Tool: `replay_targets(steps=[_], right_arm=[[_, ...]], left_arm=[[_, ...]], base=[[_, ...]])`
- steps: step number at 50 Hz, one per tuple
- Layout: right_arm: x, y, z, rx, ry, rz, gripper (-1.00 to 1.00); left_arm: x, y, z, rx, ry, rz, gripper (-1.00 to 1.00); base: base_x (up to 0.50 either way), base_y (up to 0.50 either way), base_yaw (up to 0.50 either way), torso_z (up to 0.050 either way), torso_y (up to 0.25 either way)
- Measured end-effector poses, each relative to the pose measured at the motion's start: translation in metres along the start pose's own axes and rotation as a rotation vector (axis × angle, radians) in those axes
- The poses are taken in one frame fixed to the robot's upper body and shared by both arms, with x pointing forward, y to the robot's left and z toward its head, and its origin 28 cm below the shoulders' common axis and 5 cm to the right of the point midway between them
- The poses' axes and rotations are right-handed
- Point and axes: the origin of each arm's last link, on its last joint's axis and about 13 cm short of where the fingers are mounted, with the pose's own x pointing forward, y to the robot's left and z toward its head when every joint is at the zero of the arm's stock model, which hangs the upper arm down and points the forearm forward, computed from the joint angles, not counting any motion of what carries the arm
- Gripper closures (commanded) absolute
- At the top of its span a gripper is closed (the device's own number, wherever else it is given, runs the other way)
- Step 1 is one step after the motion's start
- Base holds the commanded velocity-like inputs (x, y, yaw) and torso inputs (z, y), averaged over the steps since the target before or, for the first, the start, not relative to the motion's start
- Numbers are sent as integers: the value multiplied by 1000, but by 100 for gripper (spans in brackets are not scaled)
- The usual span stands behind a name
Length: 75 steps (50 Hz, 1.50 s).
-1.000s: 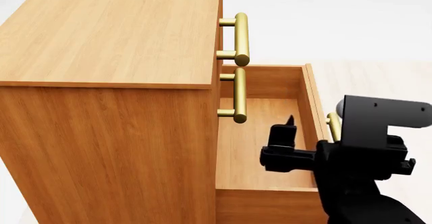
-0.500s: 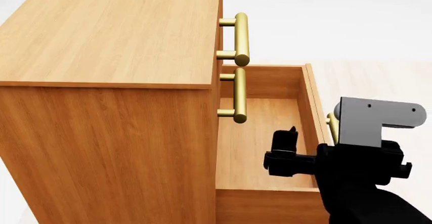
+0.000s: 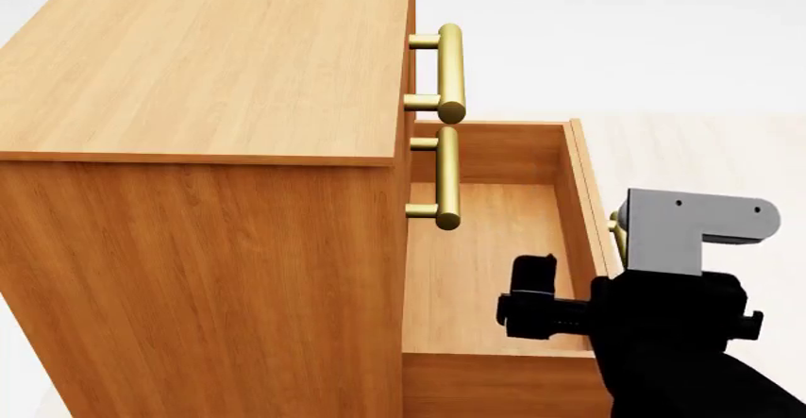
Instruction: Put the bowl in the bottom drawer of the cabinet and close it.
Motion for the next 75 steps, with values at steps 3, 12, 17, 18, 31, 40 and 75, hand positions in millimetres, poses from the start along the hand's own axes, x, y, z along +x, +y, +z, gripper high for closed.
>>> replay_targets(steps=[3, 12, 17, 18, 31, 40, 75], right_arm=[[2, 0, -1, -3, 9, -3, -100], [6, -3, -5, -5, 36, -21, -100], [8, -5, -8, -5, 48, -35, -100], [8, -5, -8, -5, 50, -38, -100], [12, -8, -16, -6, 70, -66, -100], [16, -11, -19, 5, 92, -61, -100], [27, -25, -15, 112, 96, -110, -100]], left_arm=[[0, 0, 0, 0, -1, -1, -100], [-1, 0, 0, 3, -4, -5, -100], [-1, 0, 0, 5, -6, -6, -100], [-1, 0, 0, 5, -6, -6, -100], [-2, 0, 0, 6, -8, -6, -100], [-2, 0, 0, 6, -9, -6, -100], [-2, 0, 1, 3, -11, -8, -100]], base=[[0, 0, 0, 0, 0], [0, 0, 0, 0, 0], [0, 0, 0, 0, 0], [0, 0, 0, 0, 0], [0, 0, 0, 0, 0], [0, 0, 0, 0, 0], [0, 0, 0, 0, 0]])
